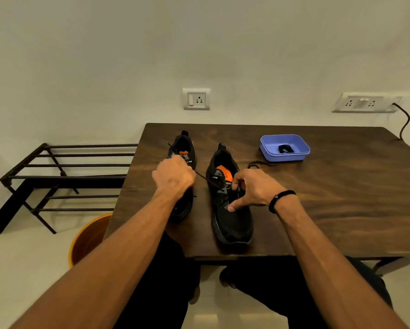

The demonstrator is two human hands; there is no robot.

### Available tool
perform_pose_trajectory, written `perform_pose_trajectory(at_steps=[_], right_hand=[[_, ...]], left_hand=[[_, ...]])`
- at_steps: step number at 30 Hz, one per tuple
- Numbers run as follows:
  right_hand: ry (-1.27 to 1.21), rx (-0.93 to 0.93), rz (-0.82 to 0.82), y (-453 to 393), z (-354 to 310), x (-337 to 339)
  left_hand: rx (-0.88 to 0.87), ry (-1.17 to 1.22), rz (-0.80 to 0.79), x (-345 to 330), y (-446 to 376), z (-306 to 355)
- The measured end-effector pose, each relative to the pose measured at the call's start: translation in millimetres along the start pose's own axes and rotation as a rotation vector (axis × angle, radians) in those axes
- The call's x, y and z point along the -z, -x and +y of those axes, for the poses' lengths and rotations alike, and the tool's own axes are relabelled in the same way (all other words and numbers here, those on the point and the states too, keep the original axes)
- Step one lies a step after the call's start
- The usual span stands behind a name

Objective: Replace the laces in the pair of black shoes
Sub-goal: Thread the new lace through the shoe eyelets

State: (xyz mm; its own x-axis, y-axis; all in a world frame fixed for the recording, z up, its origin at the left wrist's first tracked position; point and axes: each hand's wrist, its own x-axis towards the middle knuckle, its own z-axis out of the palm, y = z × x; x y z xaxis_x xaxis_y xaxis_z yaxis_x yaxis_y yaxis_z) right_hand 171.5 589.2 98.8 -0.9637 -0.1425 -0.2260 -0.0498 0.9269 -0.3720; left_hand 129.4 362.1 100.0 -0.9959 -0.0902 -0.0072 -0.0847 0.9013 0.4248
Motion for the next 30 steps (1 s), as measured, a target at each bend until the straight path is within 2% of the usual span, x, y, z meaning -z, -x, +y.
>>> perform_pose_trajectory(at_steps=[4, 6, 8, 11, 13, 20, 22, 25, 30], right_hand=[[-0.002, 0.009, 0.003, 0, 2, 0], [0.001, 0.014, 0.003, 0, 1, -1], [0.003, 0.008, -0.003, 0, 0, 0], [-0.002, 0.01, 0.001, 0, -1, -1], [0.002, 0.014, 0.008, 1, -1, -2], [0.013, 0.004, 0.007, 1, -3, -2], [0.014, -0.005, 0.006, 1, -2, -1], [0.01, -0.018, 0.005, 1, -2, -1], [-0.089, -0.001, -0.077, 5, 4, 2]], left_hand=[[0.117, -0.072, 0.059, 10, 1, -19], [0.066, -0.174, 0.057, 12, 5, -19], [-0.092, -0.255, -0.022, 9, 6, -12], [-0.344, -0.221, -0.249, -3, 9, 3], [-0.444, -0.205, -0.39, -14, 13, 14], [-0.453, -0.022, -0.501, -18, 10, 19], [-0.427, -0.07, -0.455, -16, 10, 17], [-0.337, -0.188, -0.27, -13, 5, 13], [-0.339, -0.129, -0.333, -16, 8, 10]])
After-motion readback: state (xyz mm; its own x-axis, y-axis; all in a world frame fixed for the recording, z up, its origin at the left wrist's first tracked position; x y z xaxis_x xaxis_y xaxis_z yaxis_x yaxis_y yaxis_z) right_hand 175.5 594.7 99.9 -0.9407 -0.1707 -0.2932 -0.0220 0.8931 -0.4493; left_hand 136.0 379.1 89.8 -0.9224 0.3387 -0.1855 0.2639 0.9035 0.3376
